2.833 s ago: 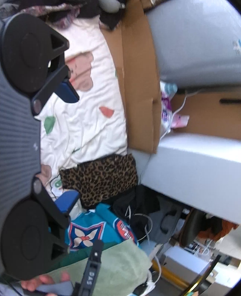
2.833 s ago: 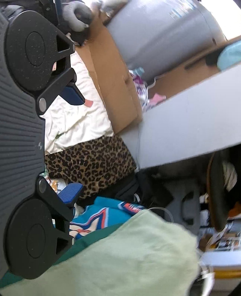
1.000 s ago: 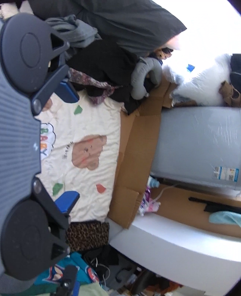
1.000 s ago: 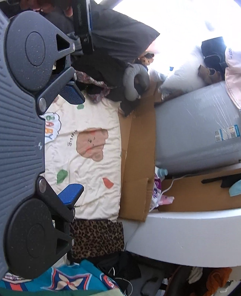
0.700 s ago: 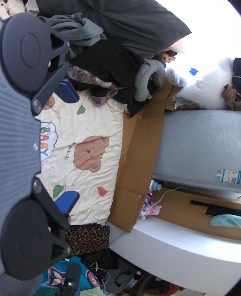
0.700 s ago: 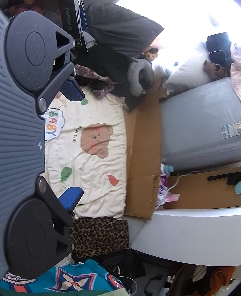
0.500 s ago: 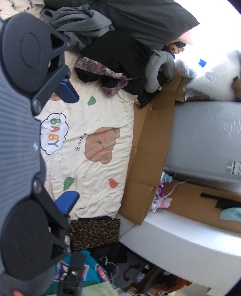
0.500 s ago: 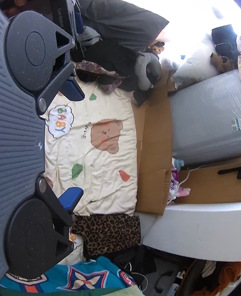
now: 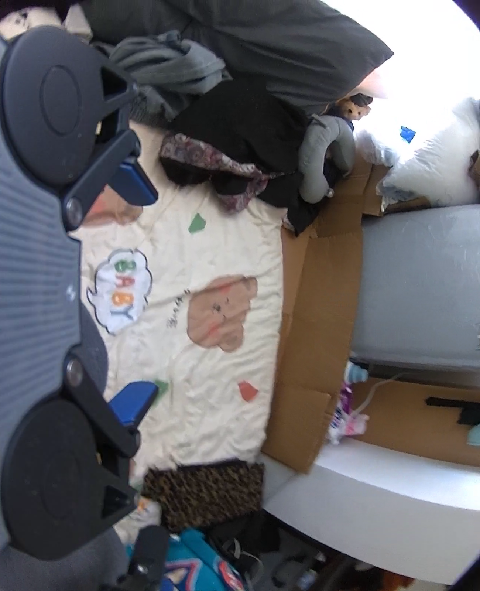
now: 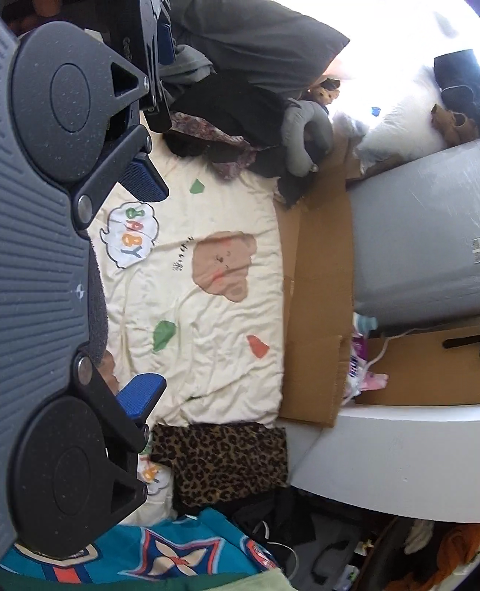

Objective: Fold clothes

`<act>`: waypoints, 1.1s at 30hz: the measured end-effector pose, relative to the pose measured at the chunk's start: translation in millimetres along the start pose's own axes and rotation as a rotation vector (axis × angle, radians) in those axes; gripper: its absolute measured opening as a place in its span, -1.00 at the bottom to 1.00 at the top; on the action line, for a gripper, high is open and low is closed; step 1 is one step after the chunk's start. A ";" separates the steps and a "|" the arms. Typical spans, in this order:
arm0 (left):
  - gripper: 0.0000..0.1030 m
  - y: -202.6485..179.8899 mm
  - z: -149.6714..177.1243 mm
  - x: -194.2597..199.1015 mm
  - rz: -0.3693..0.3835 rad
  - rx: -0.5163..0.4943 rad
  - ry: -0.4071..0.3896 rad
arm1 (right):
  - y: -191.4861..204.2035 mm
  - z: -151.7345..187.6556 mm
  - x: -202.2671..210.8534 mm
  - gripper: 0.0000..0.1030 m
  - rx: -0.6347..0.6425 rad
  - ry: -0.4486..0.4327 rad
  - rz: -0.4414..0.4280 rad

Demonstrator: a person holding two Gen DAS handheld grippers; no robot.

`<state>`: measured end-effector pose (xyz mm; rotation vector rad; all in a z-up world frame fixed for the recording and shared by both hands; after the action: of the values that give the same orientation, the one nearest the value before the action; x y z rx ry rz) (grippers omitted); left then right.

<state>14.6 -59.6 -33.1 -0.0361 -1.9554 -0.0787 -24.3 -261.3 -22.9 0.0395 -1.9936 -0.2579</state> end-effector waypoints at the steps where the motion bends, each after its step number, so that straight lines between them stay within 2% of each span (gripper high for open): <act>1: 0.99 0.1 -0.6 -1.1 0.005 -0.006 0.005 | -1.5 -0.5 -1.7 0.98 -0.015 0.008 -0.011; 9: 0.99 1.1 -1.0 -5.7 0.007 -0.019 0.027 | -2.8 -1.9 -4.3 0.98 -0.030 0.018 -0.028; 19: 0.97 -5.1 -0.1 -5.3 -0.039 -0.054 0.010 | -2.1 -2.8 -5.2 0.98 -0.018 0.029 -0.028; 33: 0.94 0.5 -2.6 -10.0 -0.010 -0.030 0.040 | -2.8 -4.2 -6.2 0.98 -0.011 0.034 -0.024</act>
<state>20.8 -59.2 -41.4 -0.0446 -1.9142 -0.1144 -18.2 -263.8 -27.2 0.0603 -1.9591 -0.2824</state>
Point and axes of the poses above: each gripper's, at about its wrist camera, not at the fingertips, and x roughly against the way its jaws point, y to its left, z to its underside, the point moved 2 cm from there along -x, roughly the way its jaws point, and after that the axes turned 12 degrees about y, right-handed, at the moved point
